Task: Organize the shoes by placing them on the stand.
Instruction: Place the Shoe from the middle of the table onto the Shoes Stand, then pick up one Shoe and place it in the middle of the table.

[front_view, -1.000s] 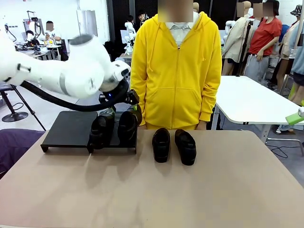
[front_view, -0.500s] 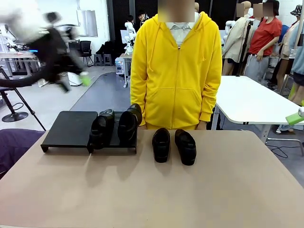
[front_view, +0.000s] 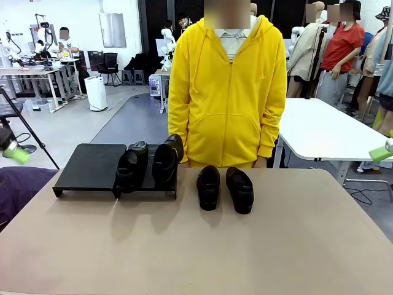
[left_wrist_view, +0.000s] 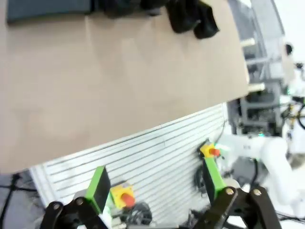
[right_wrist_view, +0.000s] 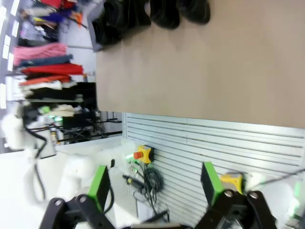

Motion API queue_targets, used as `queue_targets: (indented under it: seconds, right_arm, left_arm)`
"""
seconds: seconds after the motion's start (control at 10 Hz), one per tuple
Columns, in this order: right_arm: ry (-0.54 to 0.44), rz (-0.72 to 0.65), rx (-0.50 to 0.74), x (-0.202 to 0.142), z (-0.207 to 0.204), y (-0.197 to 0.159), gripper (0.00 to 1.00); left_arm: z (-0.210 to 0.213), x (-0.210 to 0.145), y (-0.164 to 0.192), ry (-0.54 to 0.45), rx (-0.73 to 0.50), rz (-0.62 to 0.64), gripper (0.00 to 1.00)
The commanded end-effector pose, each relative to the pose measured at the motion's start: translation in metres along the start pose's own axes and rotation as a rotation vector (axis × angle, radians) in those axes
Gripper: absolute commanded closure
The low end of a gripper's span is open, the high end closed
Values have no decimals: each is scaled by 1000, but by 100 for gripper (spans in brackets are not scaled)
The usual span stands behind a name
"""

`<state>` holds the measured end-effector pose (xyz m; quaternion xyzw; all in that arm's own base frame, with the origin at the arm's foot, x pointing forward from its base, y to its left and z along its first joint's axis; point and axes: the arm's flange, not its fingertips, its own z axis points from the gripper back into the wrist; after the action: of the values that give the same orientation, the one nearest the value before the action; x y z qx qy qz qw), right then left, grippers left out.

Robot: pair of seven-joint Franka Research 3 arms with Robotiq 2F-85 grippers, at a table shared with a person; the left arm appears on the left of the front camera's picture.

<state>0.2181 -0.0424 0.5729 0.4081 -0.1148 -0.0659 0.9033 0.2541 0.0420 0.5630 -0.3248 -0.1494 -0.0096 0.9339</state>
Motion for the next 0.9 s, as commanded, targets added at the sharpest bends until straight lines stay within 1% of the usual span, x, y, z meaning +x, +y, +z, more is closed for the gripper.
queue_targets:
  seconds: [0.0,0.1,0.8]
  right_arm:
    - [-1,20,20,1,-1,1,0]
    - [-1,20,20,1,-1,1,0]
    - [-1,20,20,1,-1,1,0]
  left_arm:
    - [1,-67,-7,-156,10,156,0]
    - [0,0,0,0,0,0,0]
    - [0,0,0,0,0,0,0]
